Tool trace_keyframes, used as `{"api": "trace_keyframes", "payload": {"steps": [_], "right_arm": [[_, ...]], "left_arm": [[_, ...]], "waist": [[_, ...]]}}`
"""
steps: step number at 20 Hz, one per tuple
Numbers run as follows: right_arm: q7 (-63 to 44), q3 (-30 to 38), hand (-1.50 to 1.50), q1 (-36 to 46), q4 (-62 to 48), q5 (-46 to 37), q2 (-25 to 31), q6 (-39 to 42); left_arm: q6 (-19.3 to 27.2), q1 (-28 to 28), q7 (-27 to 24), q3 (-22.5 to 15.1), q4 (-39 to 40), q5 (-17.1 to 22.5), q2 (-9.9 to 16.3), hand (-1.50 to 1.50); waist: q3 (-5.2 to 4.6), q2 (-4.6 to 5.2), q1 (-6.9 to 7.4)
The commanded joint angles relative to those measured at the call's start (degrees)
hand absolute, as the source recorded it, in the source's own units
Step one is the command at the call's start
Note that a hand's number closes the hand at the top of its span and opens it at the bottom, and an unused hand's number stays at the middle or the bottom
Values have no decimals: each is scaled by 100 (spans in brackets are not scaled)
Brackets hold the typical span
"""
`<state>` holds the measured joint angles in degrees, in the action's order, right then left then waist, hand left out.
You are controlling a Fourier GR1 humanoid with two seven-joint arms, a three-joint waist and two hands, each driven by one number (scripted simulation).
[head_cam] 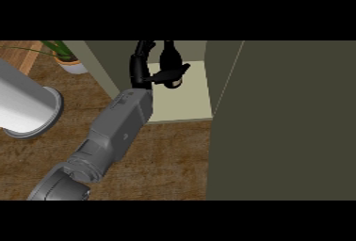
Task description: Pick up the wine, place it into the cabinet and close the cabinet
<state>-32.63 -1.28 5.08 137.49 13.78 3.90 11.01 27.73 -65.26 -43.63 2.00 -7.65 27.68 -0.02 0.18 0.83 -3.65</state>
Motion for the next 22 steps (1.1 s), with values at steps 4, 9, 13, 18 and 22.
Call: {"api": "trace_keyframes", "payload": {"steps": [4,9,13,18,22], "right_arm": [[-167,-210,-150,-30,455,-87,-45,-115],[-265,-93,-150,-139,544,244,57,-5],[60,28,-150,-77,230,141,43,63],[-211,-349,-150,-87,454,-33,-126,-158],[-172,-244,-150,92,238,57,-41,-134]], "left_arm": [[162,244,-111,-49,280,-147,3,-150],[222,384,-302,-39,292,-228,91,-150],[267,500,-564,171,185,-77,7,-150],[-6,473,-529,133,202,-174,115,-150],[-257,526,-582,115,227,-228,99,-150]], "waist": [[-26,38,-23],[-25,45,-43],[-24,70,-46],[-30,47,-12],[-28,59,-6]]}}
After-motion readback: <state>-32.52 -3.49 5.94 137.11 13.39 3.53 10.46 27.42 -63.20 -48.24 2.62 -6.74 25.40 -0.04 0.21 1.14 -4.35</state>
